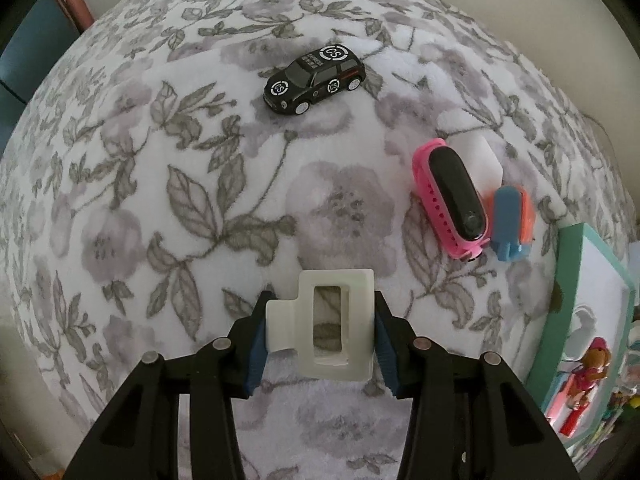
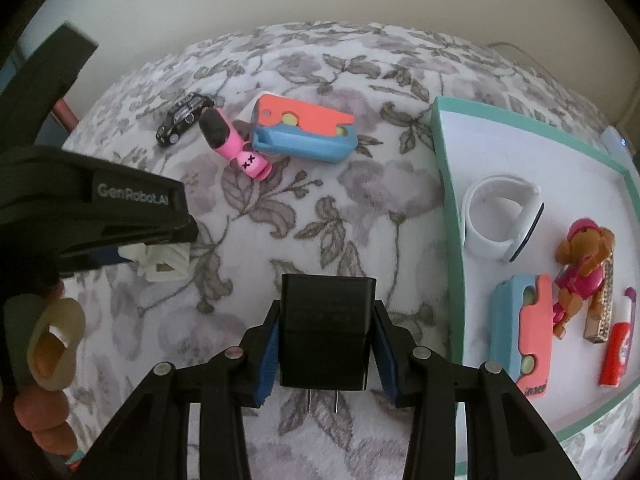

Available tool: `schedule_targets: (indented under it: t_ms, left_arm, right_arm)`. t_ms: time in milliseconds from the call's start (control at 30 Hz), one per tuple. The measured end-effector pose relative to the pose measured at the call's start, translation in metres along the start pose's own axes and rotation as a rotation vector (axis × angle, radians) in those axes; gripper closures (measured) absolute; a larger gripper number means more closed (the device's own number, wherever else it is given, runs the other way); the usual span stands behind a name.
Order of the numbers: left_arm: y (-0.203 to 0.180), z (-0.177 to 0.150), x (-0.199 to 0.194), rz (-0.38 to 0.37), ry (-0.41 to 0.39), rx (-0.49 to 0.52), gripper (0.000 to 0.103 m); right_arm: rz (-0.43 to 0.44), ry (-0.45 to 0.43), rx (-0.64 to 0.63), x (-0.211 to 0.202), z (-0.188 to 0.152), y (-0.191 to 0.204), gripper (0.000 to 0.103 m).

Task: Organize rigid objects
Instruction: 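Carry charger plug with right gripper while left gripper carries white clip over tray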

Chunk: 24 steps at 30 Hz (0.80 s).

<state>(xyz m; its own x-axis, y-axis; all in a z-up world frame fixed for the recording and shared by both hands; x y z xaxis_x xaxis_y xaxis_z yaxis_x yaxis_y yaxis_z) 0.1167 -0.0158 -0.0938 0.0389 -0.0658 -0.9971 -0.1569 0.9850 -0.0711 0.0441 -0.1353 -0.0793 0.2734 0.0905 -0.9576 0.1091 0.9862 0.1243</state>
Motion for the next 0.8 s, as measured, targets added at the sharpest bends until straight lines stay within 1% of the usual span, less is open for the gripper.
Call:
schedule_targets:
  t_ms: [100, 233, 333, 400, 433, 533, 600, 667, 800]
  left_arm:
    - [0.001, -0.001, -0.014, -0.022, -0.025, -0.011, 0.055]
    - [-0.003, -0.003, -0.052, -0.049, -0.122, -0.012, 0.055]
    - [-0.011, -0.008, -0.084, -0.073, -0.199, 0.005, 0.055]
    - [-0.013, -0.010, -0.100, -0.100, -0.233, 0.022, 0.055]
    - [-0.011, -0.010, -0.106, -0.113, -0.241, 0.030, 0.055]
    - [-0.023, -0.010, -0.120, -0.140, -0.262, 0.062, 0.055]
    - [-0.031, -0.011, -0.121, -0.143, -0.265, 0.089, 0.055]
    - [-0.047, -0.014, -0.118, -0.144, -0.257, 0.121, 0.055]
    - [-0.080, -0.030, -0.108, -0.171, -0.207, 0.197, 0.055]
  right_arm:
    - [0.042, -0.028, 0.036, -0.012, 0.004, -0.006, 0.060]
    - [0.095, -0.119, 0.089, -0.043, 0.012, -0.019, 0.060]
    - [0.085, -0.174, 0.109, -0.064, 0.016, -0.028, 0.060]
    - [0.068, -0.192, 0.117, -0.073, 0.019, -0.035, 0.060]
    - [0.061, -0.198, 0.127, -0.078, 0.020, -0.040, 0.060]
    - [0.036, -0.201, 0.173, -0.089, 0.019, -0.062, 0.060]
    - [0.010, -0.194, 0.200, -0.094, 0.017, -0.081, 0.060]
    - [-0.006, -0.183, 0.241, -0.094, 0.015, -0.101, 0.060]
    - [-0.029, -0.143, 0.357, -0.086, 0.008, -0.145, 0.060]
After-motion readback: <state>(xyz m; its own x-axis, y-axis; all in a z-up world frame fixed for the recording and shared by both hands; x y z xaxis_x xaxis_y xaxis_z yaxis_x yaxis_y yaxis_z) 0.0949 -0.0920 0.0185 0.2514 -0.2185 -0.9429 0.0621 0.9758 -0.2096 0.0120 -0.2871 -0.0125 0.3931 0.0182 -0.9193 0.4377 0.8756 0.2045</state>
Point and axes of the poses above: each gripper's, at about its wrist camera, not at the fingertips, and x roughly the way its jaws point, y to its left, z to its top, the point moved 3 cm from there along x, roughly the way its jaws point, and after that the axes turned 7 degrees about y, right-handed, at the moved point
